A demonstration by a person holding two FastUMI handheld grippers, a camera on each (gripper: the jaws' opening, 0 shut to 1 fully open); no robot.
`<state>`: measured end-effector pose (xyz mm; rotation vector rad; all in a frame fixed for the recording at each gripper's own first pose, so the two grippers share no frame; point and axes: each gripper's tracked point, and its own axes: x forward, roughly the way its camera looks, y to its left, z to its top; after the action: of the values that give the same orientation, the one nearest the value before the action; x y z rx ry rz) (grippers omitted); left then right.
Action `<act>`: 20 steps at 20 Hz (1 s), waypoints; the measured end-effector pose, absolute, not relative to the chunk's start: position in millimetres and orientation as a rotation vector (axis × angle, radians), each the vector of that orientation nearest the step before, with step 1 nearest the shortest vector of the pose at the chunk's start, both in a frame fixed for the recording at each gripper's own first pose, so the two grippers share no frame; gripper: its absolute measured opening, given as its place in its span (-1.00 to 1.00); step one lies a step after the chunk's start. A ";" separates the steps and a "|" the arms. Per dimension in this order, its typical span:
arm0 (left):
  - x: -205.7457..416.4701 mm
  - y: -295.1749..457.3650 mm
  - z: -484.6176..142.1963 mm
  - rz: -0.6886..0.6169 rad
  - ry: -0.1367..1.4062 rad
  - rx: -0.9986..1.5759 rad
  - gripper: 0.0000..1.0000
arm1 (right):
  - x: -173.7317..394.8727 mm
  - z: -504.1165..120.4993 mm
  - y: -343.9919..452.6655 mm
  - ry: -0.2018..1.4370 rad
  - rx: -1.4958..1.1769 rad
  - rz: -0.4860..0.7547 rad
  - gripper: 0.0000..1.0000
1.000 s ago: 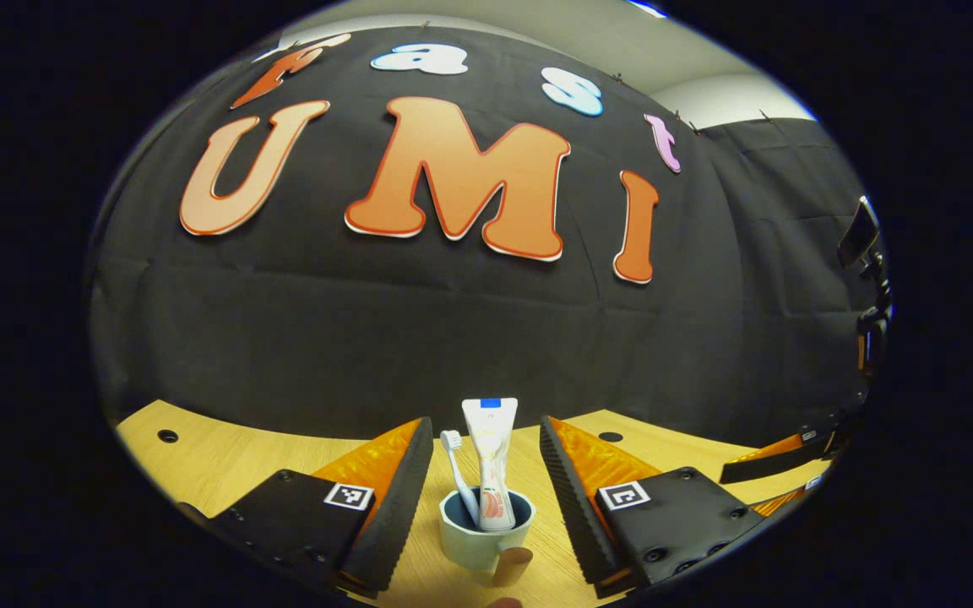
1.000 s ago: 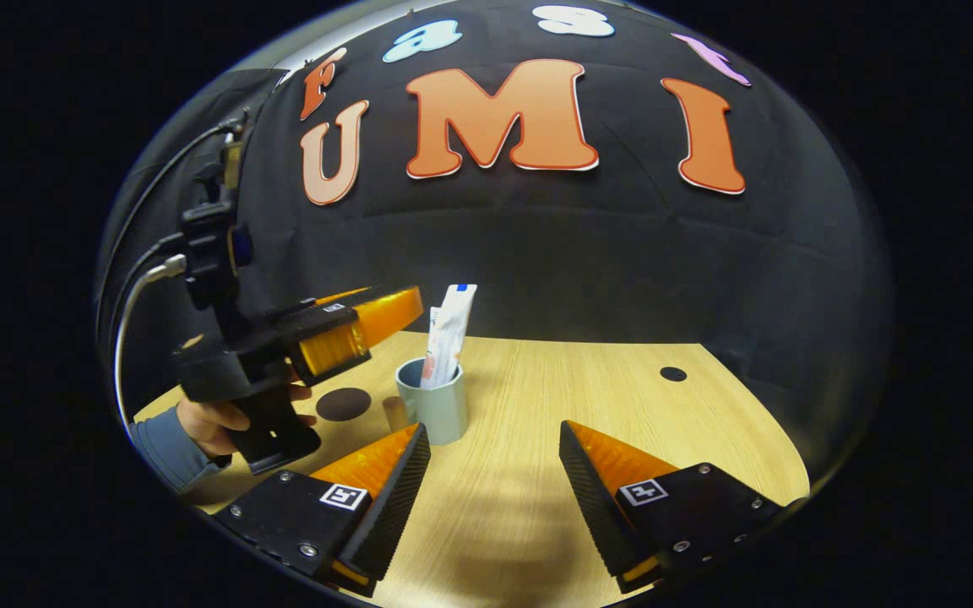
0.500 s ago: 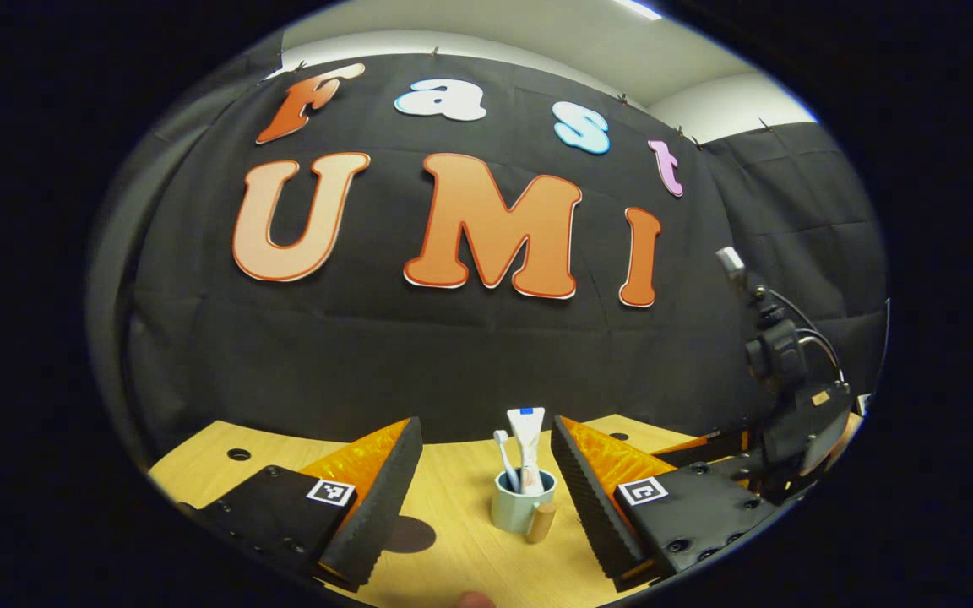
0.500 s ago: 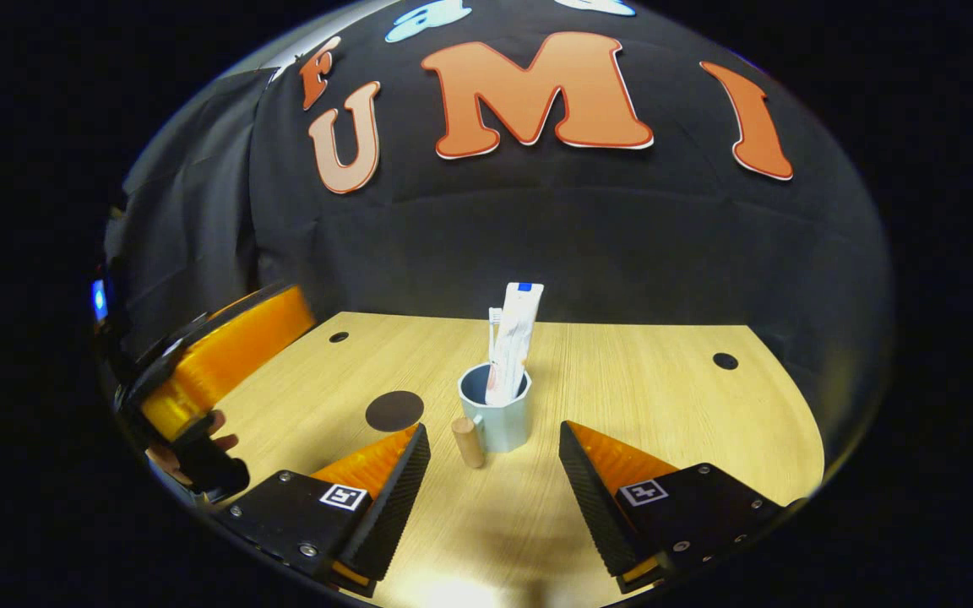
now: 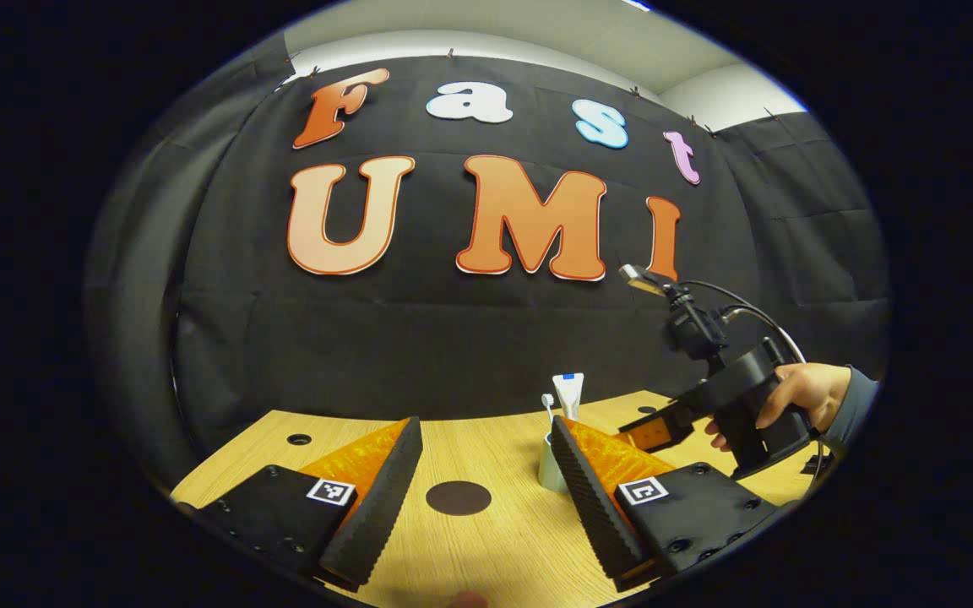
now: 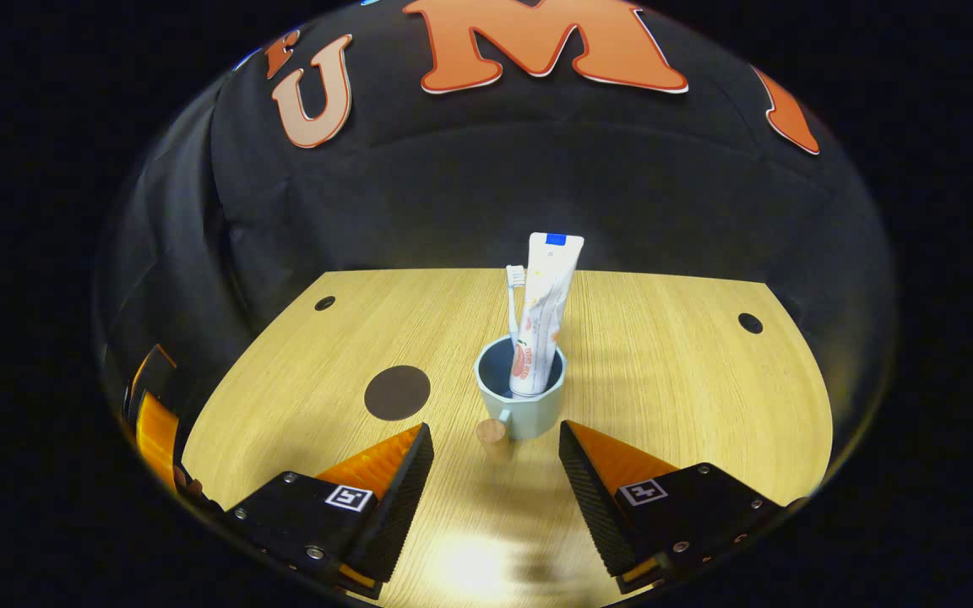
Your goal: Put the toothbrush and toothpaste on the desktop into the cup, then pick up the cup and place it on the coaster on the desktop.
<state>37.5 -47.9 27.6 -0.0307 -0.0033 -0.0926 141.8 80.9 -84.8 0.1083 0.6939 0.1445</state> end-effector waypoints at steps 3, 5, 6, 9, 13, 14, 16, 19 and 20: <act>33.5 -35.5 18.0 -0.071 0.010 -0.043 0.95 | 144.7 -94.7 74.2 0.777 0.068 0.074 0.77; 28.6 -29.5 14.2 -0.059 0.015 -0.045 0.95 | 147.7 -102.4 75.0 0.822 0.072 0.053 0.73; 26.4 -26.4 13.3 -0.053 0.018 -0.044 0.95 | 150.0 -107.0 76.0 0.846 0.087 0.046 0.71; 21.9 -22.3 5.4 -0.046 0.024 -0.042 0.95 | 161.4 -122.9 80.9 0.910 0.131 0.026 0.65; 17.3 -19.0 -3.2 -0.039 0.035 -0.032 0.95 | 174.5 -131.0 77.5 0.981 0.125 -0.025 0.54; 17.4 -18.0 -4.6 -0.036 0.038 -0.029 0.95 | 176.5 -133.2 79.3 0.996 0.146 -0.041 0.52; 18.9 -18.1 -9.8 -0.035 0.047 -0.033 0.95 | 177.4 -138.9 82.8 1.032 0.163 -0.057 0.41; 22.4 -18.8 -16.5 -0.038 0.061 -0.048 0.95 | 178.9 -151.5 79.9 1.071 0.143 -0.095 0.27; 22.4 -18.3 -18.8 -0.037 0.066 -0.052 0.95 | 178.6 -154.9 80.2 1.083 0.150 -0.102 0.23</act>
<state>22.4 -18.3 -18.8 -0.0521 0.0663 -0.0372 178.6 80.2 -154.9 0.1502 1.0828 -0.1022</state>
